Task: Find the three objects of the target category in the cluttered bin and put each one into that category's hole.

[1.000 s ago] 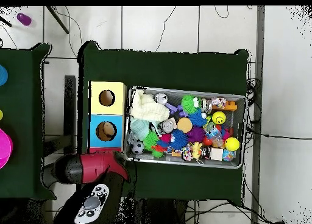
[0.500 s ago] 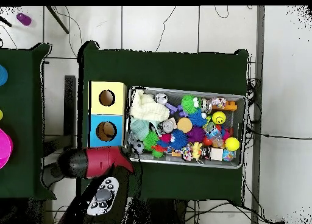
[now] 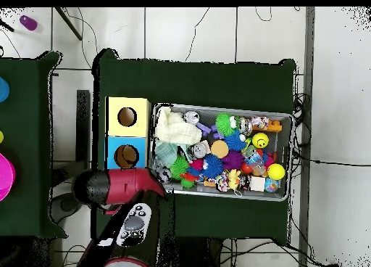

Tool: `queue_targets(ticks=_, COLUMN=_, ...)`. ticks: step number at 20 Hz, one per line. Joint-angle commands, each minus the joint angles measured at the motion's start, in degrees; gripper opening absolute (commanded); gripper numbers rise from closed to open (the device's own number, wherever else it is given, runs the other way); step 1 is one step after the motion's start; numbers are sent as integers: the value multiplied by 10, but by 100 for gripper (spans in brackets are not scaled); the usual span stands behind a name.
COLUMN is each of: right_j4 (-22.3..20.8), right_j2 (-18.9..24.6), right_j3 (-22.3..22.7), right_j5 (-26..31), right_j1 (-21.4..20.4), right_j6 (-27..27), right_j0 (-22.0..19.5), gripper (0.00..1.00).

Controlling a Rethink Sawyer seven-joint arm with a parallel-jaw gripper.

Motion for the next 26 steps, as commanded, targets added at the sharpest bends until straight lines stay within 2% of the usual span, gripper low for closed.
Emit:
queue_targets(ticks=1, right_j4=-41, right_j2=7, right_j3=-78, right_j5=27, right_j1=-18, right_j6=-18, right_j0=-57, gripper=100)
queue_targets(ticks=3, right_j4=-45, right_j2=6, right_j3=-76, right_j5=18, right_j1=-19, right_j6=-11, right_j0=-55, gripper=100)
queue_targets(ticks=4, right_j4=-56, right_j2=10, right_j3=-76, right_j5=15, right_j1=-21, right_j6=-13, right_j0=-57, gripper=0)
queue_targets(ticks=13, right_j4=-78, right_j2=9, right_j3=-74, right_j5=-16, right_j1=-23, right_j6=-2, right_j0=-52, gripper=0)
queue_targets(ticks=26, right_j4=-92, right_j2=9, right_j3=-74, right_j5=-27, right_j1=-27, right_j6=8, right_j0=-50, gripper=0)
